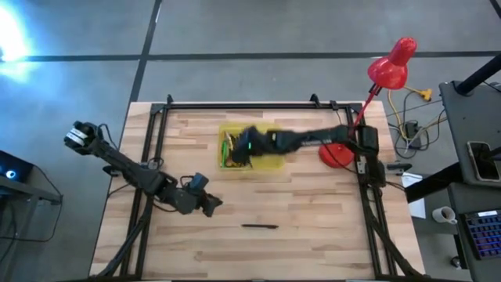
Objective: Pick & place school supplies into a supply box
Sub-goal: Put the brown pen into the supply box, then put the black pen into the supply box
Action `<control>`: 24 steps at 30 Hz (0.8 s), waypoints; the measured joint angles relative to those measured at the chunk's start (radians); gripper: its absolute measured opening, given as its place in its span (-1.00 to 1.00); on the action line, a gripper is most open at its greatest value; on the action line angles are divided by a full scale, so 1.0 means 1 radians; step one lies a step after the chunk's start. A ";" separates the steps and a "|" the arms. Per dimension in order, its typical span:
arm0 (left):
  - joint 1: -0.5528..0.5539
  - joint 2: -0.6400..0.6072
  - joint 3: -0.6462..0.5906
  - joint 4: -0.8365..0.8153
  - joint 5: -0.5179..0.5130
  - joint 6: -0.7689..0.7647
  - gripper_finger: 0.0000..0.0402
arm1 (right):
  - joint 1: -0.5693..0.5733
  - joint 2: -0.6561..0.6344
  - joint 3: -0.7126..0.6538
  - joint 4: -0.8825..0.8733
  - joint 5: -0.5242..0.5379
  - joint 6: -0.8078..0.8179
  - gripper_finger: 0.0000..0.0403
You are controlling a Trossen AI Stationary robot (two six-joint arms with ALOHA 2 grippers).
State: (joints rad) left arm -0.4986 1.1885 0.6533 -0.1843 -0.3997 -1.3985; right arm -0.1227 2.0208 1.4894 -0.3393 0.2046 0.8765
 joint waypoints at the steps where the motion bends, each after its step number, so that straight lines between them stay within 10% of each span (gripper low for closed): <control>1: -0.015 0.001 0.000 0.000 -0.036 0.001 -0.49 | -0.027 0.002 0.005 0.038 -0.007 0.010 -0.84; 15: -0.033 0.002 -0.023 0.009 -0.099 0.165 -0.49 | -0.146 0.092 0.028 0.125 -0.327 0.277 -0.37; 24: -0.033 0.007 -0.085 0.294 -0.100 0.463 -0.49 | -0.122 0.012 0.029 -0.072 -0.575 -0.277 -0.29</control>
State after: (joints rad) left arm -0.5312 1.1955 0.5679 0.1093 -0.4997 -0.9350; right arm -0.2448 2.0325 1.5181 -0.4112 -0.3703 0.5998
